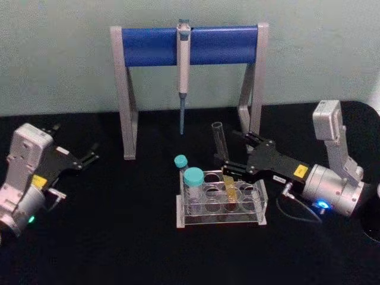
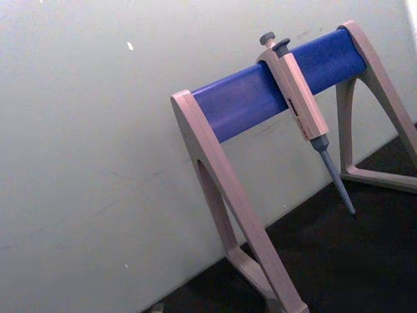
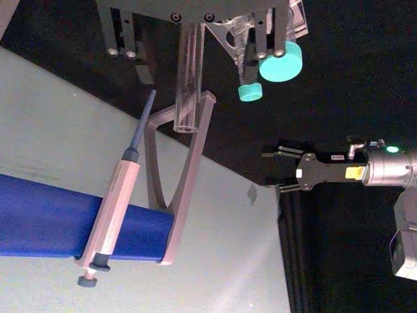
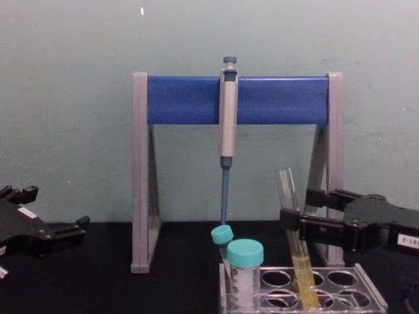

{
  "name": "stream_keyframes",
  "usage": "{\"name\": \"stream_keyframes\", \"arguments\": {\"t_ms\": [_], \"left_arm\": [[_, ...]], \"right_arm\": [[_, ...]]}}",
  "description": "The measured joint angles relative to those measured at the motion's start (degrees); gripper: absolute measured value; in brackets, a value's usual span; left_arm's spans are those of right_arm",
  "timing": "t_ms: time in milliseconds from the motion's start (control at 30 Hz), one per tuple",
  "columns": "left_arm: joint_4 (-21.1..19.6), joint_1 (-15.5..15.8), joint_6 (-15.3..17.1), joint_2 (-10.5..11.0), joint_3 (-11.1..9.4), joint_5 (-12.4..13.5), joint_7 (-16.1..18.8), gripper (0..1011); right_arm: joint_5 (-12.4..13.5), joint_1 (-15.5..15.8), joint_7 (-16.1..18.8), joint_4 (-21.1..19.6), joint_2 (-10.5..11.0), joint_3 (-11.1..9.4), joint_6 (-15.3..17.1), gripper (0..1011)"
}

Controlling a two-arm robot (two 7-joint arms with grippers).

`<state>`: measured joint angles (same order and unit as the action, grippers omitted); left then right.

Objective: Pick up the test tube from the test tube rack, shake it, then place it back into the test tube rack.

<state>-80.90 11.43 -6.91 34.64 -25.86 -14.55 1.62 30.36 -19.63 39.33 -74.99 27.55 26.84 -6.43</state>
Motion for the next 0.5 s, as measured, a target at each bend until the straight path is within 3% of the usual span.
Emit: {"name": "stream_keyframes", "arguments": {"t_ms": [200,500], "left_arm": [[0.0,0.0,0.0,0.0,0.0,0.0,0.0,1001],[0.0,0.0,0.0,0.0,0.0,0.0,0.0,1001]], "right_arm": [[0.0,0.0,0.0,0.0,0.0,0.0,0.0,996],[0.0,0.0,0.0,0.0,0.0,0.0,0.0,1000]]}}
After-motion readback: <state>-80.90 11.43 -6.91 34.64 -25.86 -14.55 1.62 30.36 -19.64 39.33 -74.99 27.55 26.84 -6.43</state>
